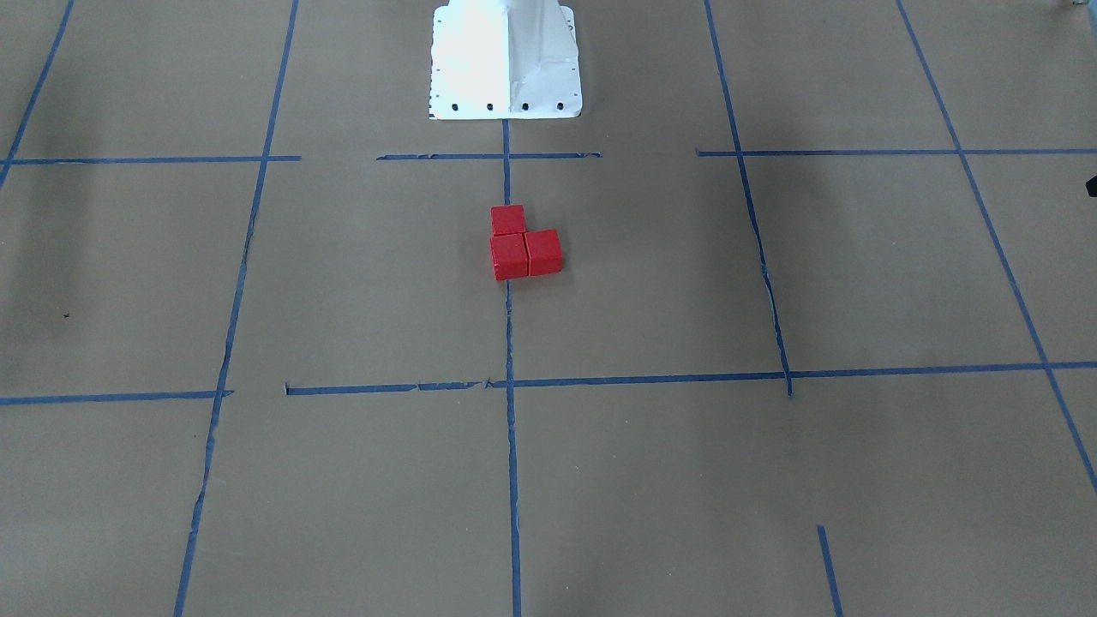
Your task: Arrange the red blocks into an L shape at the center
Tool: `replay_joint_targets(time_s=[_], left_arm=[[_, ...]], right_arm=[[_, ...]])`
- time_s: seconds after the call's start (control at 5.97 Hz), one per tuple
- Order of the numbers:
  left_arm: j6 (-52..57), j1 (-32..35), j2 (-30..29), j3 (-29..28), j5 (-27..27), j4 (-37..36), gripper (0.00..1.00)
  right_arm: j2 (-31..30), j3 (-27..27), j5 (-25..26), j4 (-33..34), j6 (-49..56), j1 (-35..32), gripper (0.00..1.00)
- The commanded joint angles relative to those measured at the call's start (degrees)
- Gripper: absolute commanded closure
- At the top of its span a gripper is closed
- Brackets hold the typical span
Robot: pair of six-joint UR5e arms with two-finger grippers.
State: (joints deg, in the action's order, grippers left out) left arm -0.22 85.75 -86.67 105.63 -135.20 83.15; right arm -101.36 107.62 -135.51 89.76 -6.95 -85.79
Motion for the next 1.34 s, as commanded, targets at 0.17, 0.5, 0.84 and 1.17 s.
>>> replay_joint_targets(time_s=[0.17, 0.5, 0.84, 1.17], left_arm=[[0.1, 0.2, 0.6, 1.3, 0.2, 0.4, 0.0], [0.0, 0.1, 0.7, 1.1, -0.4, 0.0, 0.0], [0.0, 0.2, 1.0, 1.9, -0.5, -0.4, 0.0], [0.0, 0.1, 1.0, 0.4, -0.4, -0.1, 0.0]], right_arm=[[-0.1, -0.2, 0.2, 0.0, 0.0, 0.0, 0.0], [-0.2, -0.1, -0.3, -0.1, 0.0, 0.0, 0.0], [-0.4, 0.7, -0.7, 0.1, 0.0, 0.0, 0.0], [-0.3, 0.7, -0.9, 0.0, 0.0, 0.0, 0.0]])
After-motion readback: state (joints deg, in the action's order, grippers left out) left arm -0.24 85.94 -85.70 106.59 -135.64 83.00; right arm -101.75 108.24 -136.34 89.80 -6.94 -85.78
